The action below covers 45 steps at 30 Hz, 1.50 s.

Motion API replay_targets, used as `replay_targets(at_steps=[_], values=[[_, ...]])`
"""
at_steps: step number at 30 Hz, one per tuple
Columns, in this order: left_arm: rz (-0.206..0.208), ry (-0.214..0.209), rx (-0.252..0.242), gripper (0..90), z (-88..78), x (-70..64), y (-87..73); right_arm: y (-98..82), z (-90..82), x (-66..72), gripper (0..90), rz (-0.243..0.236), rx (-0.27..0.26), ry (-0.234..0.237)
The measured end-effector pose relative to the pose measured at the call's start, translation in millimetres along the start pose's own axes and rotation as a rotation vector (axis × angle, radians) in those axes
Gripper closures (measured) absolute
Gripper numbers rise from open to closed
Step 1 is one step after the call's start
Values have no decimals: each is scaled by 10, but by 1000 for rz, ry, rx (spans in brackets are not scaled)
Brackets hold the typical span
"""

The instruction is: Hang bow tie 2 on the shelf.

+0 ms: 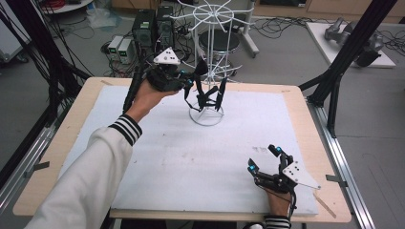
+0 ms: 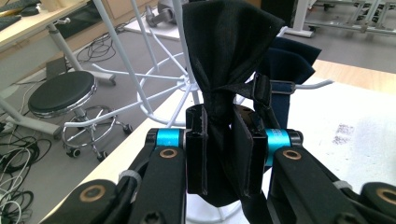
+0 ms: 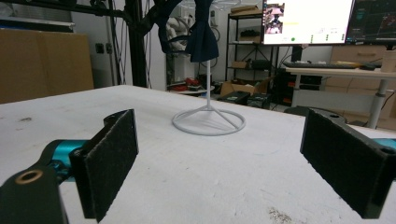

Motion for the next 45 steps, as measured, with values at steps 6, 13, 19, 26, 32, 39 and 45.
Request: replay_targets(at_steps=[6,13,19,26,32,39,45], values=[[-1,4,13,760,37,-16,2,0,-1,5,107,4,1,-4],[6,17,29,759,64,-12,31,0,-2,6,107,1,0,-5],[3,19,41,758,83,-24,25,0,-4,8,107,4,0,-3],[8,27,44,747,80,-24,27,-1,-1,7,107,-2,-3,-3],[-1,40,53,673,73,-26,29,0,-5,8,107,-2,2,-5],[-20,55,42,510,43,-32,45,0,-3,10,107,-4,-1,-7],[-37,50,11,328,-39,-39,64,0,-4,10,107,-7,-1,-6]])
Point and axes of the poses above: each handheld gripper's, and its own axes: z roughly forward along the jaws, y roughly out of its top, x roughly to its left, the point moved 1 cm from there along z, roughly forward along the jaws, and after that the axes turned 1 degree about y, right-handed, at the moved point
